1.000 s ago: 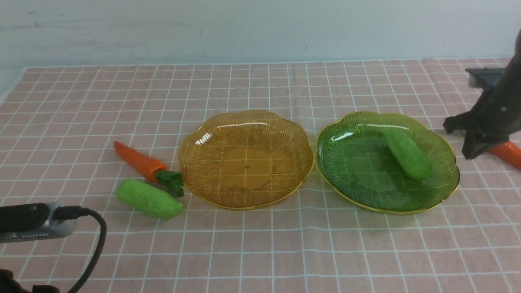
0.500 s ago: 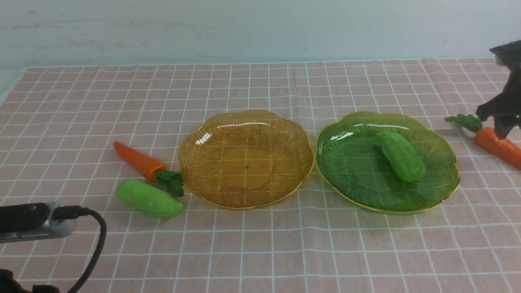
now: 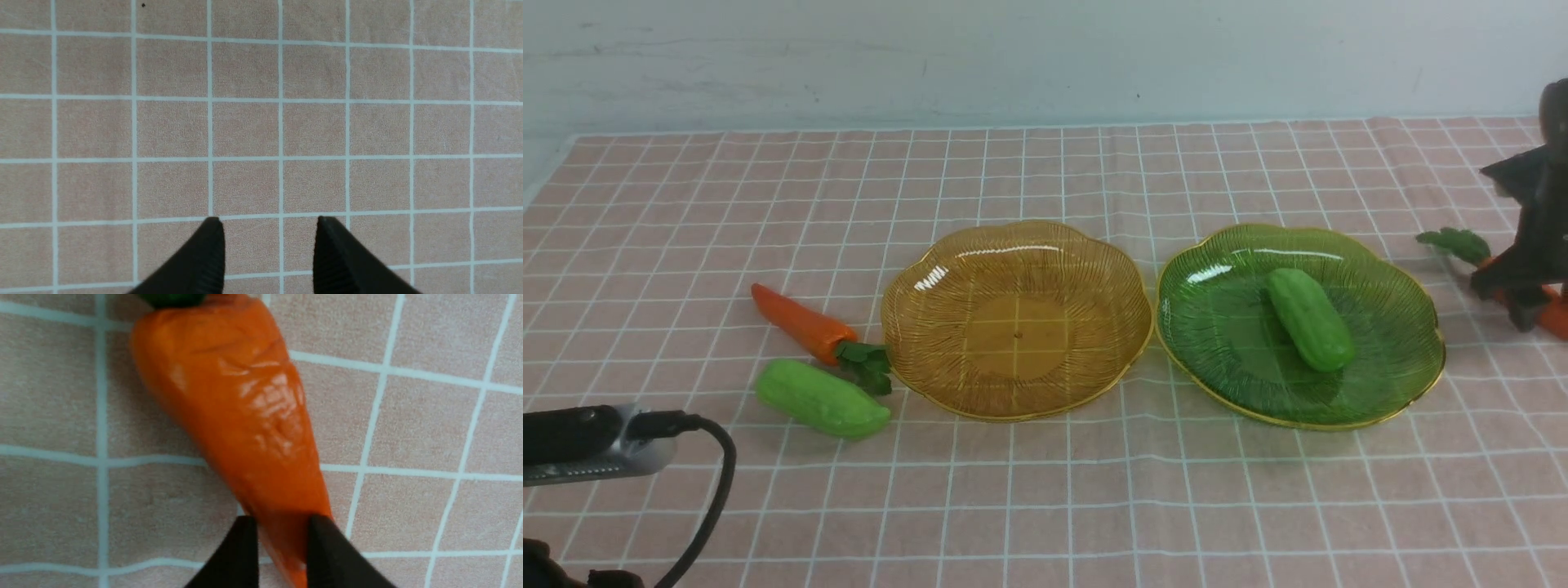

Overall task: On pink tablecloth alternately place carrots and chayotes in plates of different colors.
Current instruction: 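Pick up the vegetable and place it in the green plate with the right gripper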

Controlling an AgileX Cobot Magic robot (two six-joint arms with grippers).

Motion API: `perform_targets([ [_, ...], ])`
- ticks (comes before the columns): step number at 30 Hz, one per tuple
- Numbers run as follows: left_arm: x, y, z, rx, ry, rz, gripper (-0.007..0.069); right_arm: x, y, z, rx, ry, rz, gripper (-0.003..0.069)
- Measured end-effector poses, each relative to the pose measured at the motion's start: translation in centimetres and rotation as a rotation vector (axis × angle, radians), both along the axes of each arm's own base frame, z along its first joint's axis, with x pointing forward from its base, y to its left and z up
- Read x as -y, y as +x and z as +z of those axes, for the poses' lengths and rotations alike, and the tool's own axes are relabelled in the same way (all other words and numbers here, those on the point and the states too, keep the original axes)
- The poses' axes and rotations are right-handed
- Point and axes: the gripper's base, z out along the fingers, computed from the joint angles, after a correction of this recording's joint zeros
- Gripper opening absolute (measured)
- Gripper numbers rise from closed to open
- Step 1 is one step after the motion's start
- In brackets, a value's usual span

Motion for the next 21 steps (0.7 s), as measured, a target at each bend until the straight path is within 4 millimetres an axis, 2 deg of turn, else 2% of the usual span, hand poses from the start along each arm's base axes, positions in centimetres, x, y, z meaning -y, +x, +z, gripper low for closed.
perform_targets([
  [3, 0.0, 0.0, 0.0, -0.004, -0.008, 0.018, 0.0283, -0.3, -0.2, 1.6, 0.034, 0.027, -0.011, 0.0050],
  [5, 0.0, 0.0, 0.0, -0.007, -0.013, 0.029, 0.0283, -0.5, -0.4, 3.1, 0.066, 0.044, -0.017, 0.0019],
  [8, 0.0, 0.0, 0.0, -0.009, -0.018, 0.040, 0.0283, -1.3, -1.2, 7.9, 0.182, 0.122, -0.037, -0.0008],
  [12, 0.0, 0.0, 0.0, -0.010, -0.019, 0.043, 0.0283, -3.2, -2.4, 12.9, 0.307, 0.306, -0.039, -0.0015],
  [16, 0.0, 0.0, 0.0, -0.010, -0.017, 0.043, 0.0283, -4.6, -3.2, 15.1, 0.349, 0.389, 0.049, -0.0015],
  [21, 0.0, 0.0, 0.0, -0.010, -0.017, 0.043, 0.0283, -4.2, -3.1, 14.5, 0.319, 0.323, 0.091, -0.0002],
])
